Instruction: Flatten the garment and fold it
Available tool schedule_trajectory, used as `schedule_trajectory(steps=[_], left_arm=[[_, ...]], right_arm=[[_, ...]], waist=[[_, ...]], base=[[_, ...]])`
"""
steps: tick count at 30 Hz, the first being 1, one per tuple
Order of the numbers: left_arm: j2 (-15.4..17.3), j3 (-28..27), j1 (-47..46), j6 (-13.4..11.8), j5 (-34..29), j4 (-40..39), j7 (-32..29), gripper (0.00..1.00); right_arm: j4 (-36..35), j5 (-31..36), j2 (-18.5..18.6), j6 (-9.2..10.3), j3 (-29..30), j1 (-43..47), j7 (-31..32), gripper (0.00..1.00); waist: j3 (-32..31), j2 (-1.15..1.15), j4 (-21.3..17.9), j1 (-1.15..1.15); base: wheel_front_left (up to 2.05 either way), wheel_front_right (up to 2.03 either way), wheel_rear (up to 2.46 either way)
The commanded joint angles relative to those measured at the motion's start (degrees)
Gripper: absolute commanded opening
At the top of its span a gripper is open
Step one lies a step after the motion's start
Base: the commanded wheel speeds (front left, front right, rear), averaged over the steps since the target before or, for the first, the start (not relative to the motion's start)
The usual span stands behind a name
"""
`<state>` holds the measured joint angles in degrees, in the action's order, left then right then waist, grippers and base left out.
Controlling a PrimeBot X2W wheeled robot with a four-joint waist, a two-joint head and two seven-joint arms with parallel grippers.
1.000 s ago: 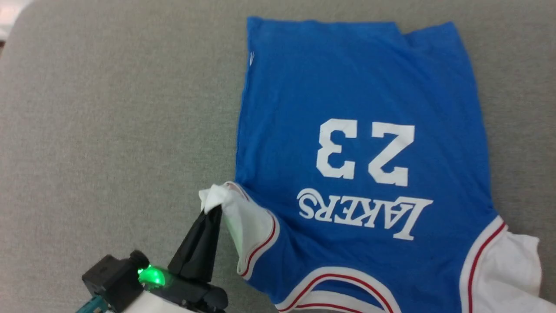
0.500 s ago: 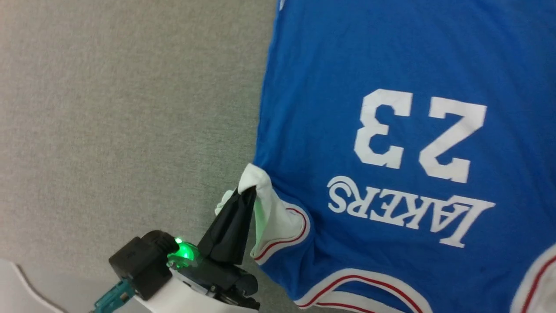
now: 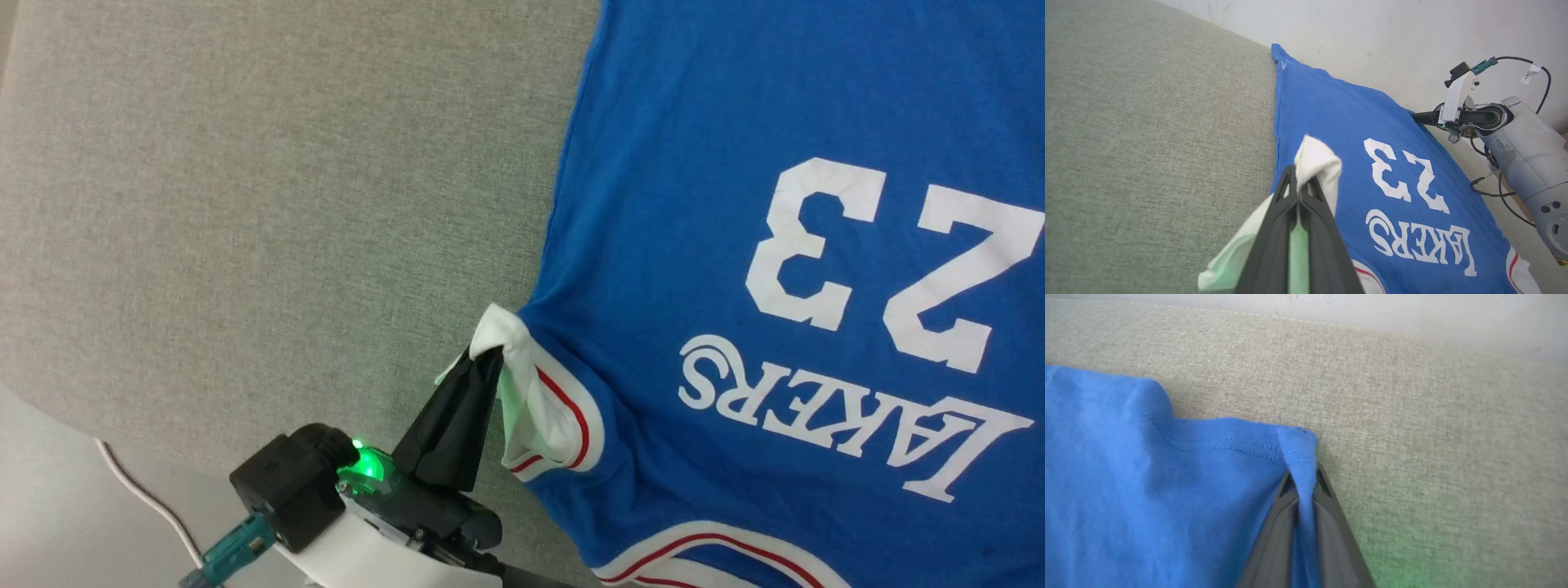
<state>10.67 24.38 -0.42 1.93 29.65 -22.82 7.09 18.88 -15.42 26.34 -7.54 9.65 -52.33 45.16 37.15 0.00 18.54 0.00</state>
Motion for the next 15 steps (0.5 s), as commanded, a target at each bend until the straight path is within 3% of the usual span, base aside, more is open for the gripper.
schedule_trajectory(steps=[1, 11, 15], left_arm=[[-0.18, -0.03, -1.48, 0.19, 0.08, 0.35, 0.37, 0.0], [2.1, -2.23, -0.15, -1.33, -0.75, 1.46, 0.22, 0.0], [3.86, -3.84, 2.2, -2.84, -0.76, 0.88, -1.0, 0.0]], right_arm=[[1.08, 0.74, -0.55, 0.05, -0.57, 1.39, -0.45, 0.0], [-3.64, -4.25, -1.07, 0.05, -0.76, 4.26, -9.27, 0.0], [-9.51, -7.63, -0.22, 0.05, 3.69, 11.11, -10.26, 0.0]], waist=[[-0.54, 0.0, -0.78, 0.0], [-11.08, 0.0, -7.68, 0.0], [-16.29, 0.0, -10.64, 0.0]], base=[[0.0, 0.0, 0.0], [0.0, 0.0, 0.0], [0.0, 0.0, 0.0]])
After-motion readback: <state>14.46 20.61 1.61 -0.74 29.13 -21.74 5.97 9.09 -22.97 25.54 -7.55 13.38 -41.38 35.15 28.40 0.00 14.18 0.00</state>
